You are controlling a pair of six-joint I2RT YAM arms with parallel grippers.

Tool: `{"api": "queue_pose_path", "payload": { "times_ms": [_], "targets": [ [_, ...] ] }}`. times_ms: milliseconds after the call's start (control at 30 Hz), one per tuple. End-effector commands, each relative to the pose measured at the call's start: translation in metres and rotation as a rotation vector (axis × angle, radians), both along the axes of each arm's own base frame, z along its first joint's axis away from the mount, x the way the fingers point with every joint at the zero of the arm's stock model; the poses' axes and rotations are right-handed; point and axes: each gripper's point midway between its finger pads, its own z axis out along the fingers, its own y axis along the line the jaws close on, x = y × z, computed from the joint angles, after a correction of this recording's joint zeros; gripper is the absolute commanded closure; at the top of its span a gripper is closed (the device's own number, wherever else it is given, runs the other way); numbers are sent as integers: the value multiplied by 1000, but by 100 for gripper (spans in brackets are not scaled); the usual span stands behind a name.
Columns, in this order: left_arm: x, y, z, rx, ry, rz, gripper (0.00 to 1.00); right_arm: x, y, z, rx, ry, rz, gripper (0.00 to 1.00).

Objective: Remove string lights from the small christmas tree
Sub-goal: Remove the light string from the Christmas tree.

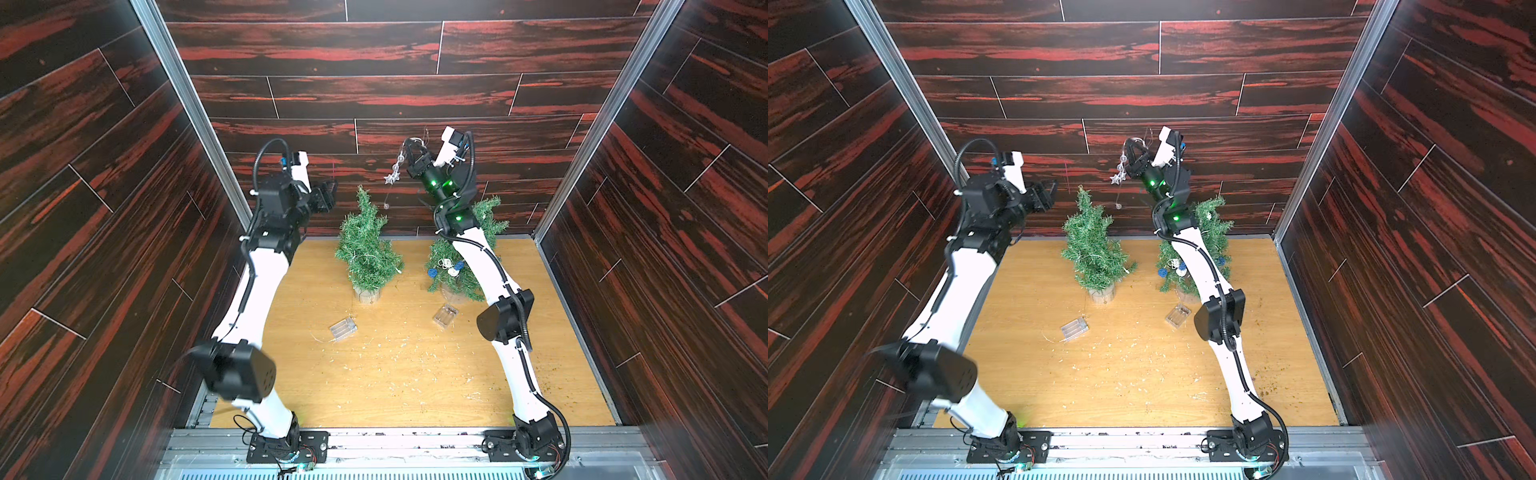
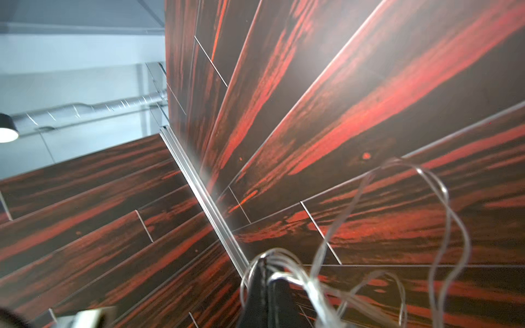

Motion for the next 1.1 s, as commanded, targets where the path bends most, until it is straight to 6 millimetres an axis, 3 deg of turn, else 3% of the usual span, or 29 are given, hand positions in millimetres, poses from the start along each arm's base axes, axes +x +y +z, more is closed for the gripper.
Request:
{"api": "queue_pose_path", "payload": {
  "times_ms": [0, 533, 767, 1067],
  "targets": [
    [-11, -18, 47, 27, -164, -151, 41, -18, 15, 11, 57, -64, 55, 100],
    [4, -68, 77, -125, -203, -482, 42, -55, 46, 26, 11, -113, 165, 100],
    [3, -93, 64, -61, -168, -525, 42, -68, 54, 33, 1, -134, 185, 100],
    [12, -104, 52, -44, -131, -547, 43, -80, 57, 41, -16, -149, 202, 100]
  ]
}}
